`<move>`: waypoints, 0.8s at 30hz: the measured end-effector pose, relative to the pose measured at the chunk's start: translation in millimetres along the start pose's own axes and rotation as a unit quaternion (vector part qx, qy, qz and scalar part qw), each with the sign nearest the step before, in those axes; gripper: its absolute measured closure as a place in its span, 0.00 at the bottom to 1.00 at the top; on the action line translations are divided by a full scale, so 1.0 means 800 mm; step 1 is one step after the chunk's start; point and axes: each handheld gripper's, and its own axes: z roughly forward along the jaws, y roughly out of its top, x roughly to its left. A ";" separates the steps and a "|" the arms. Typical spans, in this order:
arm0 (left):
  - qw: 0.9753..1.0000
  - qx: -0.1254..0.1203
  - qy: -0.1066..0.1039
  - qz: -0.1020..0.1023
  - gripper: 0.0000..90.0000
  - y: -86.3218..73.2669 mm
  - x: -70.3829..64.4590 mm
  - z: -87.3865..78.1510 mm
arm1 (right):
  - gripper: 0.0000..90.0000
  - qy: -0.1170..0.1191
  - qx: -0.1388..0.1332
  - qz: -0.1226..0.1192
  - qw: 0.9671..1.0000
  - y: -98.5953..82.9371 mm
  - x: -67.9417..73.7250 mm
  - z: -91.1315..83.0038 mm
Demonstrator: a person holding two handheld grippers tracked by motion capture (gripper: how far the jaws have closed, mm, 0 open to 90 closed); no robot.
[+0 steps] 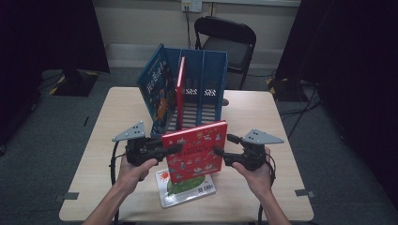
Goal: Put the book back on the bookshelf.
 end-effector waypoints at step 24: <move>1.000 -0.007 -0.008 0.015 0.56 0.022 -0.032 -0.004 | 0.29 0.027 0.012 -0.038 0.999 -0.012 0.027 0.014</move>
